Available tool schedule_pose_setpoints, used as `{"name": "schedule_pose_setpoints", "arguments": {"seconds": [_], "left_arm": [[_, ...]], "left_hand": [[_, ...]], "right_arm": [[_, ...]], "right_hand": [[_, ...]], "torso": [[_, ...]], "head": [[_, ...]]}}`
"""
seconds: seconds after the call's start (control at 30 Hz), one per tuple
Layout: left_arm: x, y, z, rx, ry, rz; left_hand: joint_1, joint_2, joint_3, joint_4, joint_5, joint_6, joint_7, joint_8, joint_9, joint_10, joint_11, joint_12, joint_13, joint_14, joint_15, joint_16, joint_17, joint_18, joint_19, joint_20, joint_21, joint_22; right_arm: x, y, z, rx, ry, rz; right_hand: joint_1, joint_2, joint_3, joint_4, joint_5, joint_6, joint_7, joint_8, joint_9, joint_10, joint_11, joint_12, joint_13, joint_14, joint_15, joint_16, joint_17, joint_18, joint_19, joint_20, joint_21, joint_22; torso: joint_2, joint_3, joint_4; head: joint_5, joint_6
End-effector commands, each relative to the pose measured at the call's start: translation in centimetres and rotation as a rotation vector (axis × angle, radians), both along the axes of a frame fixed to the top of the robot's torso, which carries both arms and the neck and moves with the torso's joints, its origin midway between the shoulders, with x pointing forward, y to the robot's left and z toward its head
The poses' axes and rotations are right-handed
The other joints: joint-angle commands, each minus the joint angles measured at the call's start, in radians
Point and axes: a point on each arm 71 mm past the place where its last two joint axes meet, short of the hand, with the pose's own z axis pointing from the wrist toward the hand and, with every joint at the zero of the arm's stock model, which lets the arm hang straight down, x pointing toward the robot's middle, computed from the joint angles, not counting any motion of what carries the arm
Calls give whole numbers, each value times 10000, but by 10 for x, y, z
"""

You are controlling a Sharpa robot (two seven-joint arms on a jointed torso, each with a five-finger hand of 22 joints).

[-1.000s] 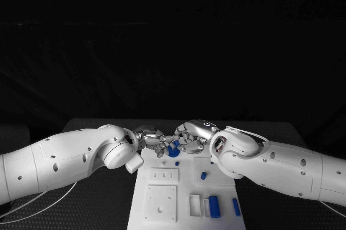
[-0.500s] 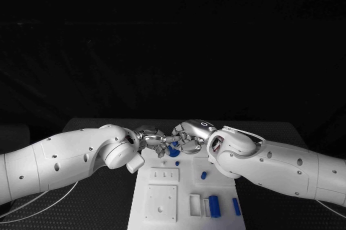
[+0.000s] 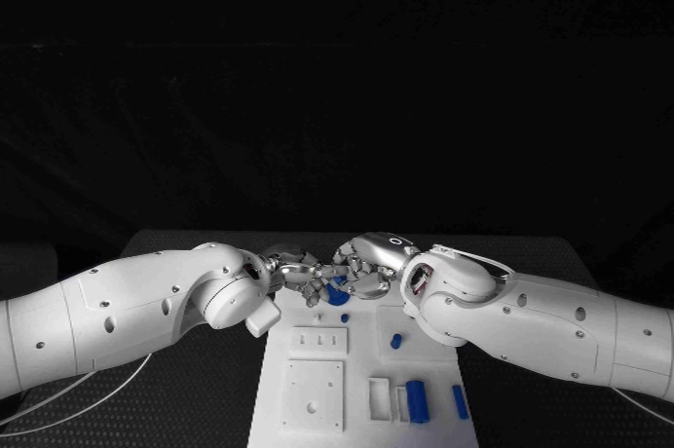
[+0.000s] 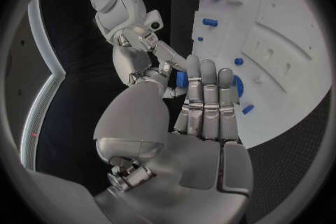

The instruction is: Assemble the parts on the task board

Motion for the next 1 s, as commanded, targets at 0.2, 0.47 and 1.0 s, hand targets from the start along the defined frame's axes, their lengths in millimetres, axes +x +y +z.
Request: {"name": "schedule_pose_setpoints", "arguments": {"seconds": [0.2, 0.47, 1.0], "left_arm": [[1, -4, 3, -591, 205, -7], [1, -6, 2, -525, 361, -65], [1, -10, 1, -368, 545, -39]], "left_hand": [[832, 153, -212, -208, 87, 202, -30, -44, -45, -83, -26, -85, 19, -100, -25, 79, -102, 122, -106, -346, 48, 44], [1082, -181, -457, 67, 576, 474, -64, 8, -78, -129, -35, -171, 8, -160, 19, 111, -247, 62, -136, -310, 31, -7], [1377, -247, -642, -2, 1503, 1079, -210, 238, 14, -242, -117, -220, 52, -276, 50, 202, -410, 66, -226, -283, 15, -51]], "right_arm": [[-7, 7, -5, -121, 314, 338], [-7, 8, -5, -127, 331, 361], [-8, 9, -5, -133, 316, 383]], "right_hand": [[-39, -40, 77, -14, -40, 1578, -61, 44, 9, -154, -138, 38, -12, 0, -40, -27, 13, 516, 48, 2, 33, 126], [-41, -38, 87, -17, -37, 1578, -61, 43, 10, -153, -137, 37, -11, 1, -39, -29, 12, 516, 49, 2, 31, 125], [-45, -36, 109, -24, -35, 1580, -60, 41, 11, -151, -136, 35, -10, 3, -38, -32, 12, 516, 52, 2, 29, 124]], "torso": [[4, 14, 1], [6, 7, -3], [8, 8, -3]], "head": [[13, -11], [26, -13], [26, -61]]}}
